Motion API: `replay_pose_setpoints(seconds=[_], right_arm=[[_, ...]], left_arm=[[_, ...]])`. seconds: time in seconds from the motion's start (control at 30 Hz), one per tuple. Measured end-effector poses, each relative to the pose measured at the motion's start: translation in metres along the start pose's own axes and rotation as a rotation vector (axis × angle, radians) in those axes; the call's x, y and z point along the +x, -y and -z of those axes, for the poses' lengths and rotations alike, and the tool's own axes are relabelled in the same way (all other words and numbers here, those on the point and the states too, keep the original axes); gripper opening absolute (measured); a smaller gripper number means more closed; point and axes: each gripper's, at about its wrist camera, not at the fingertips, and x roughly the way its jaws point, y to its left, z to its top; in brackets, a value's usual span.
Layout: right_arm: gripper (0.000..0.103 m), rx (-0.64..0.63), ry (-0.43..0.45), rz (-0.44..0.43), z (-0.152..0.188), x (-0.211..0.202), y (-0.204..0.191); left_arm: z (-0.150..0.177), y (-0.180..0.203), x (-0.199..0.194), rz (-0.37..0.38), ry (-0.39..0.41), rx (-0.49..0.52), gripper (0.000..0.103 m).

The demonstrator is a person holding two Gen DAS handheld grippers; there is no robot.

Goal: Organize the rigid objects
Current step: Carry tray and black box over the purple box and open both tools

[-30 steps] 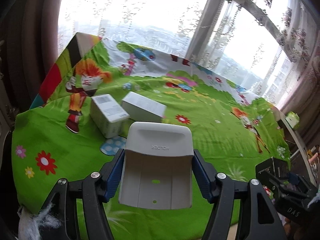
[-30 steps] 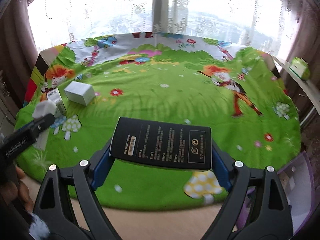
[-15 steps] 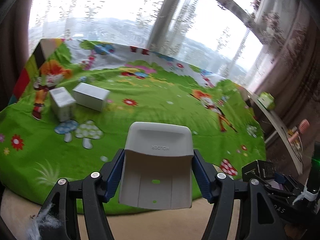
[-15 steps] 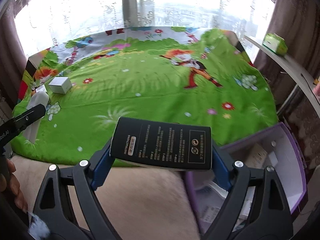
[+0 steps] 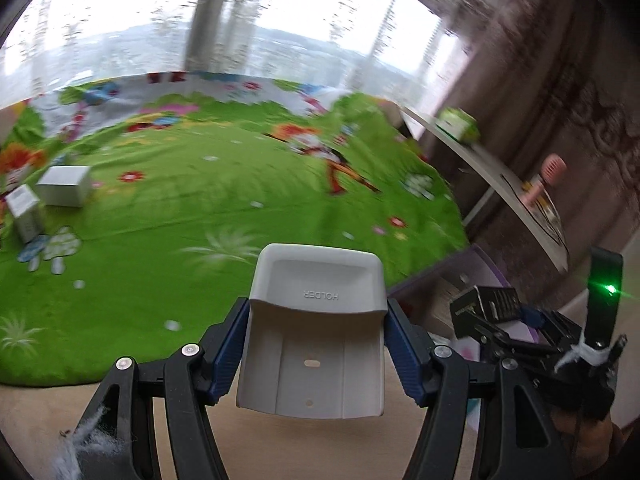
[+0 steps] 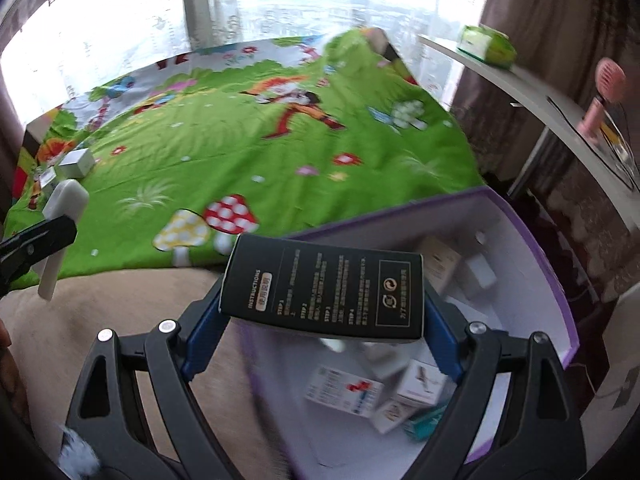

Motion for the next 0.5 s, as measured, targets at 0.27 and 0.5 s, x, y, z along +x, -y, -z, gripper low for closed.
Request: replay_pose_setpoints(seconds=[0.27,0.5], right_arm=[[0.089,0.093,0.024,0.058,0.005,-0.004,0.05],[0.089,0.131,0.027,0.105,0.003,-0.005,0.074]], left_arm=[[0.01,0.053,0.017,0.076,-0.074,0.122,0.066],[0.019,0.084,0.021,0.153,-0.104,0.201,0.066]])
